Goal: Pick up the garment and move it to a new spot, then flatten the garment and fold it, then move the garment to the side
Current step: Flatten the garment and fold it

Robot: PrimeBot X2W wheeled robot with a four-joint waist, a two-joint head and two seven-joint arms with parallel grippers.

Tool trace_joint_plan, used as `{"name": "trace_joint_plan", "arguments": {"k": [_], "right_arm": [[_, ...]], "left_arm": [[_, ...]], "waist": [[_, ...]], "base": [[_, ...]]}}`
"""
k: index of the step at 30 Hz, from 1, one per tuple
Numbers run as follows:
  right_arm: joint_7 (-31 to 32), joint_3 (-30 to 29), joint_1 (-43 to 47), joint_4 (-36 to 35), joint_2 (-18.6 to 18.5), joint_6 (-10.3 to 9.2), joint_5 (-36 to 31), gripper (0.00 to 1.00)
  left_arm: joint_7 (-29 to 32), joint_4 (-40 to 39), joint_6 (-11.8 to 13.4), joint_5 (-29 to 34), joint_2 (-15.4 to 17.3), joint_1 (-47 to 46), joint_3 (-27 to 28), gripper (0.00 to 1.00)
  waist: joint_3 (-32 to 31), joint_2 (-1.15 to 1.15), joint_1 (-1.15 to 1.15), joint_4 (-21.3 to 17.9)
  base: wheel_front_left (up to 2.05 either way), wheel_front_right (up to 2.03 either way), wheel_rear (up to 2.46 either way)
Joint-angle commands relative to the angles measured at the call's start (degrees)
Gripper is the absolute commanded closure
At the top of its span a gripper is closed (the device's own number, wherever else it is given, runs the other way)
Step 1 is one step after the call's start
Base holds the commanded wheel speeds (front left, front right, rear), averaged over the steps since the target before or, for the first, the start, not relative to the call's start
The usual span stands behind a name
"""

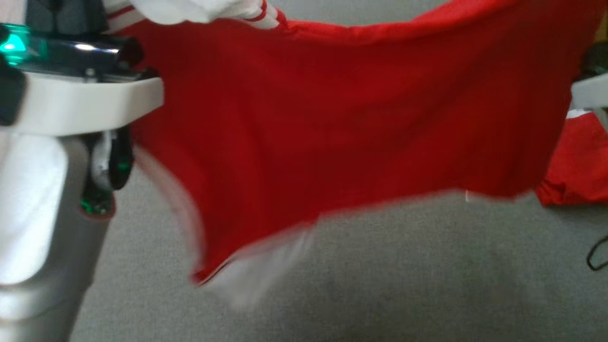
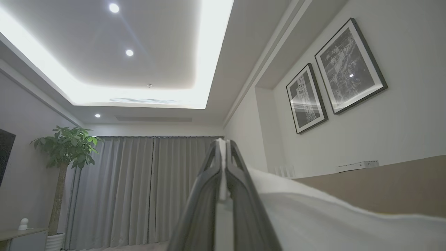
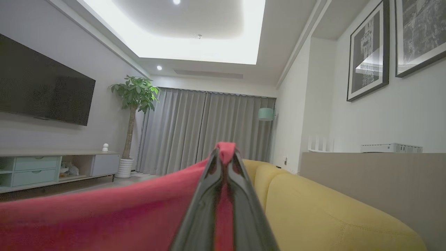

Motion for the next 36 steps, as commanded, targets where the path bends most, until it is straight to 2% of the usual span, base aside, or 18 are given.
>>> {"name": "trace_joint_plan", "arguments": {"k": [1,5,9,12,15,20,24,29,36], "right_arm": [[1.5,-0.3,-0.7,-3.2,0.2,0.37,0.3,1.0],[5.3,-2.0,-0.6,-7.1,1.0,0.37,0.2,1.0],[6.2,-0.6,-5.9,-3.1,1.4,0.37,1.1,1.0],[4.1,2.5,-14.4,4.9,0.7,0.37,1.0,1.0],[-0.5,5.8,-25.0,16.1,1.2,0.37,0.2,1.0],[-11.0,7.2,-40.4,34.7,4.0,0.37,-2.3,1.0],[-17.7,8.5,-45.7,45.7,5.8,0.37,-4.6,1.0],[-21.1,10.8,-45.1,54.5,5.8,0.37,-4.0,1.0],[-21.3,17.6,-36.4,62.2,3.4,0.37,-0.6,1.0]], "left_arm": [[1.2,-2.2,0.5,-0.4,2.8,-2.7,3.1,1.0],[4.0,-1.7,0.1,-1.5,4.0,-3.9,3.7,1.0],[4.7,6.2,-3.1,-1.3,4.9,-10.4,2.5,1.0],[3.9,16.7,-5.9,0.0,4.8,-18.8,1.2,1.0],[1.5,28.8,-7.7,1.6,4.7,-28.2,1.0,1.0],[-4.9,44.0,-8.1,3.2,3.9,-42.0,2.2,1.0],[-10.4,51.4,-8.9,3.6,2.6,-48.5,2.3,1.0],[-13.4,57.0,-11.7,3.9,-0.1,-48.4,0.3,1.0],[-14.5,59.7,-15.0,5.5,-2.1,-36.6,-3.6,1.0]], "waist": [[1.2,0.0,0.01,0.0],[5.8,0.0,0.01,0.1],[12.0,0.0,0.01,0.2],[16.5,0.0,0.01,0.2],[19.7,0.0,0.01,-0.2],[22.1,0.0,0.01,-0.6],[22.2,0.0,0.01,-0.2],[21.7,0.0,0.01,1.4],[20.0,0.0,0.01,4.2]], "base": [[0.0,0.0,0.0],[0.0,0.0,0.0],[0.0,0.0,0.0],[0.0,0.0,0.0],[0.0,0.0,0.0],[0.0,0.0,0.0],[0.0,0.0,0.0],[0.0,0.0,0.0],[0.0,0.0,0.0]]}}
